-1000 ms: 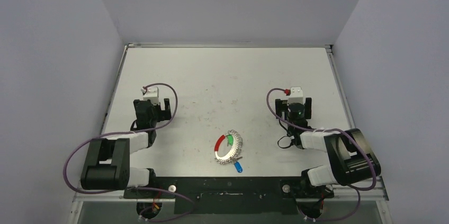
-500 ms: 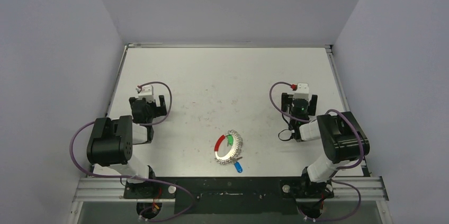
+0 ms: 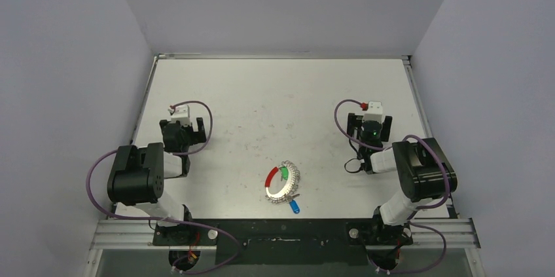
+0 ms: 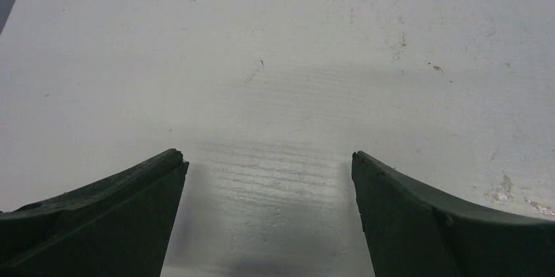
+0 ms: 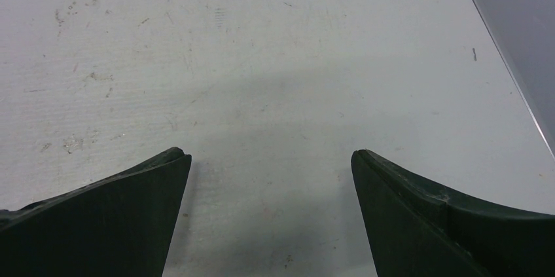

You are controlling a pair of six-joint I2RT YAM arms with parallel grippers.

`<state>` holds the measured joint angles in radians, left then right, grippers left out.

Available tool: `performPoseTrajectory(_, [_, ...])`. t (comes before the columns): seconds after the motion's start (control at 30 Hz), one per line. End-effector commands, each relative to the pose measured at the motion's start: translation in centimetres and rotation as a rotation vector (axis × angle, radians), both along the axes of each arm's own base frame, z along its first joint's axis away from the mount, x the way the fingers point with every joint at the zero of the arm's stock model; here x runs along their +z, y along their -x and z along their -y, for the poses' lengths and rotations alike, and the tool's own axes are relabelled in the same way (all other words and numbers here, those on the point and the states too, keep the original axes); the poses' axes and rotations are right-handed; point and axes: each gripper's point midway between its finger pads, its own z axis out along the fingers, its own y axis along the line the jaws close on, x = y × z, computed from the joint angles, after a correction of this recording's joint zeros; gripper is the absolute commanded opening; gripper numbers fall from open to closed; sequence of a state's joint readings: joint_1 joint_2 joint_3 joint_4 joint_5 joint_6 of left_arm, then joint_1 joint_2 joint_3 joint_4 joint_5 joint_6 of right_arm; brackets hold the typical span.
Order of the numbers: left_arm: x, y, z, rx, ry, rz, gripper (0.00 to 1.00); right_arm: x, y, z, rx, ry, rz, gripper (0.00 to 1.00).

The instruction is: Put the keys on the keyring

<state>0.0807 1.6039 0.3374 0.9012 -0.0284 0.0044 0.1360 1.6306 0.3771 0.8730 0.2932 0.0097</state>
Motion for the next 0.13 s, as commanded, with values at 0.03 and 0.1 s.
performPoseTrajectory(0.03, [1.8, -1.56, -0.02, -0.005, -0.006, 0.07, 0.97, 1.77, -1.31, -0.17, 0.001, -0.027, 0.067, 1.0])
performPoseTrajectory(0.1, [1.88, -1.52, -0.01, -0.008, -0.005, 0.072, 0.97, 1.76, -1.3, -0.15, 0.0, -0.027, 0.067, 1.0])
